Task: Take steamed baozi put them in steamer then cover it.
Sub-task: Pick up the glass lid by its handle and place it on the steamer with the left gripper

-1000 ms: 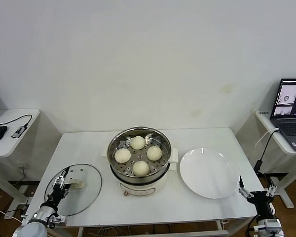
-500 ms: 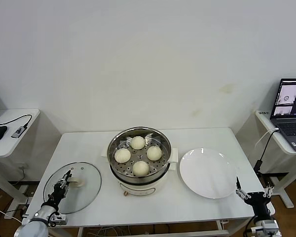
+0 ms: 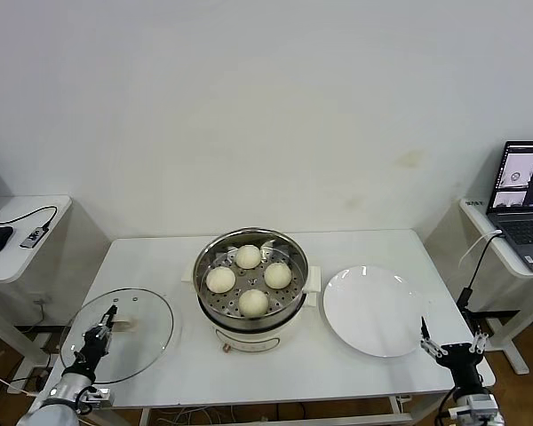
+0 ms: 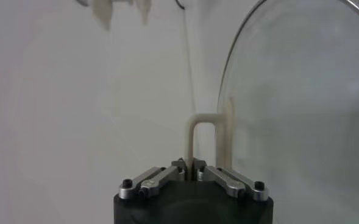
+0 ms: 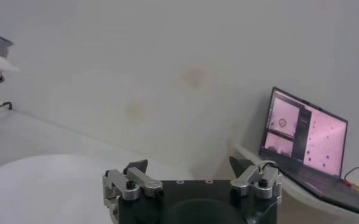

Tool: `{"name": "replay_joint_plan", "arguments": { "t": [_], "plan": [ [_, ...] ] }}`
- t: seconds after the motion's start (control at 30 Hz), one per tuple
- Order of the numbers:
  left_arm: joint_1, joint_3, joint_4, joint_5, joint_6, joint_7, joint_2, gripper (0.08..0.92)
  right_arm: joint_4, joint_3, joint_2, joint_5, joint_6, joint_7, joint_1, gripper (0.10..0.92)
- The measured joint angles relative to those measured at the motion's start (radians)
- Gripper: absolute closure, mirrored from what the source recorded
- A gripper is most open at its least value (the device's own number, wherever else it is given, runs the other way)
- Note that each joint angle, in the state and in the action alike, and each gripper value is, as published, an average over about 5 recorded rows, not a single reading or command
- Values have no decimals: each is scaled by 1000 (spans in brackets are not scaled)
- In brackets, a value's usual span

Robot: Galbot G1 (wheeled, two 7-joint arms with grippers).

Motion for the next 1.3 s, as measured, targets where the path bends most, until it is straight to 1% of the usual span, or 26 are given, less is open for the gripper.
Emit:
{"name": "replay_joint_plan", "arguments": {
  "t": [0.17, 0.33, 0.5, 0.63, 0.8, 0.93, 1.13, 1.3],
  "plan": [
    [67, -45, -117, -58, 57, 25, 20, 864, 4, -5, -2, -3, -3, -3, -3, 203],
    [122, -87, -240, -144, 131, 78, 54, 864, 4, -9, -4, -5, -5, -5, -5, 203],
    [143, -104, -361, -234, 211, 141, 104, 864, 8, -17, -3, -12, -5, -6, -11, 203],
    [140, -85, -455, -294, 284, 190, 153, 864, 17, -22, 3, -25, -4, -6, -16, 203],
    [101, -2, -552, -335, 373, 238, 208, 864, 31, -30, 16, -55, -6, -9, -23, 203],
    [37, 104, -590, -341, 427, 267, 237, 864, 38, -38, 28, -79, -6, -11, -27, 203],
    [-88, 286, -595, -333, 488, 304, 253, 864, 39, -48, 47, -108, 0, -9, -37, 203],
    [-196, 421, -571, -315, 536, 339, 241, 864, 37, -53, 64, -131, 3, -4, -43, 203]
  ]
}}
